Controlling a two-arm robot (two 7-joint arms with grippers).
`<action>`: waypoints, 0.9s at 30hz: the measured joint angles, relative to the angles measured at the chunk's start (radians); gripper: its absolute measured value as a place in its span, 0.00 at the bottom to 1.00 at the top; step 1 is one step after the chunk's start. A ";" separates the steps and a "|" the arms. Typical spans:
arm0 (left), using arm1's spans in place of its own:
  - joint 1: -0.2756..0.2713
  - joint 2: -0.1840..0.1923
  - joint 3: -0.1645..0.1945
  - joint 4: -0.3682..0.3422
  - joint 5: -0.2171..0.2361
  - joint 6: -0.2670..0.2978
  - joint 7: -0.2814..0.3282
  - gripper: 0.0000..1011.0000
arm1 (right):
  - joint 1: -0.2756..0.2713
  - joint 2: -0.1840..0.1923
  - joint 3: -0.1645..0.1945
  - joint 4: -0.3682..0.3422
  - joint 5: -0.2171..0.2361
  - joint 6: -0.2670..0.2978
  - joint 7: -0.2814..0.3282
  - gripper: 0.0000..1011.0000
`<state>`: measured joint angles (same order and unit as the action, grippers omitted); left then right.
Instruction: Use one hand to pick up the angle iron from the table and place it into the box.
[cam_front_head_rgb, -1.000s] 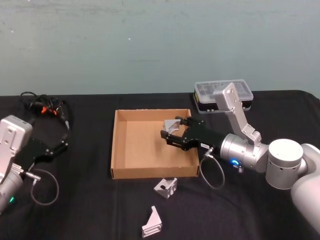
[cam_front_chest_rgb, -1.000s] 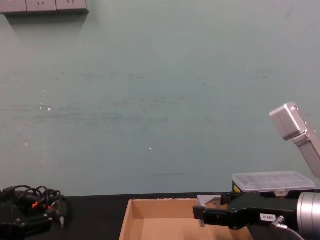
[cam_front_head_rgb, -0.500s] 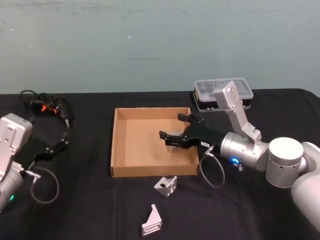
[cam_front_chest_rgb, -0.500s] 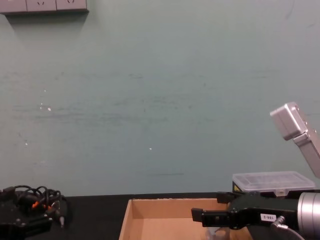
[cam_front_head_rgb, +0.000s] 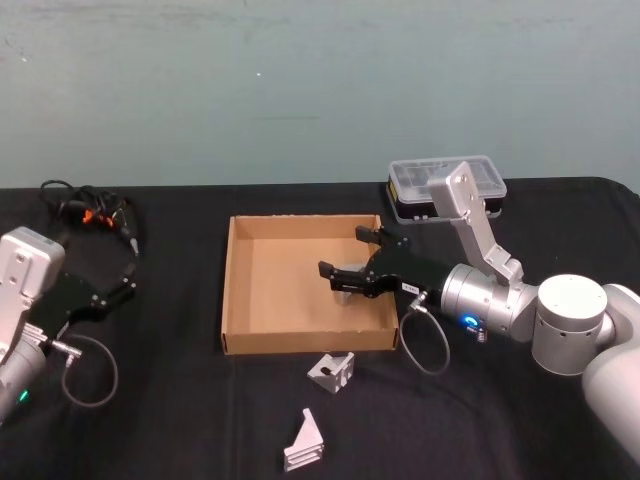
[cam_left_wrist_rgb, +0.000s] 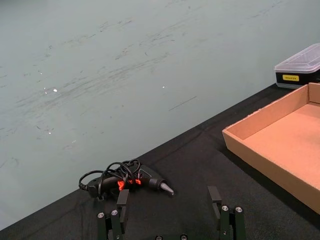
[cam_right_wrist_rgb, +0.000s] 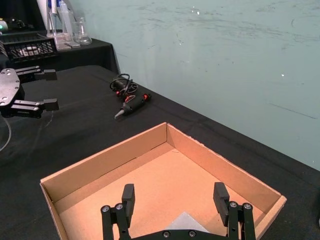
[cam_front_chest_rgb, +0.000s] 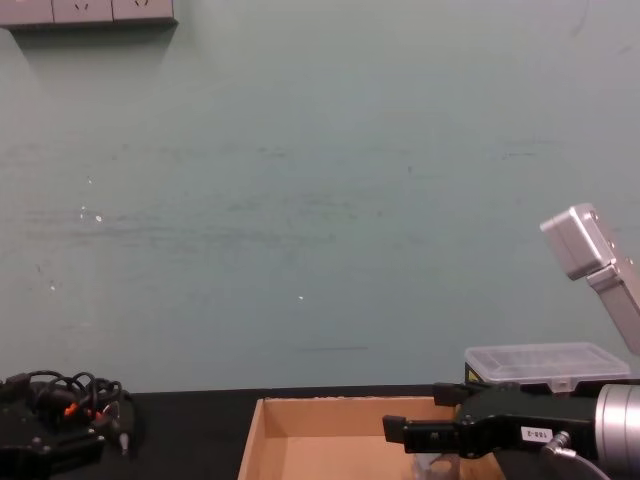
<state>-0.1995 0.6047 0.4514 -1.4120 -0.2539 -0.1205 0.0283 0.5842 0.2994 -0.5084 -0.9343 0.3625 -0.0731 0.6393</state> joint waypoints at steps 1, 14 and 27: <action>0.000 0.000 0.000 0.000 0.000 0.000 0.000 0.99 | 0.000 0.000 0.000 0.000 0.000 0.000 0.000 0.99; 0.000 0.000 0.000 0.000 0.000 0.000 0.000 0.99 | -0.128 0.067 0.053 -0.228 0.060 0.045 -0.018 0.99; 0.000 0.000 0.000 0.000 0.000 0.000 0.000 0.99 | -0.318 0.182 0.049 -0.479 0.119 0.102 -0.027 0.99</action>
<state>-0.1996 0.6047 0.4514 -1.4120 -0.2539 -0.1206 0.0283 0.2663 0.4812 -0.4592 -1.4136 0.4811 0.0290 0.6128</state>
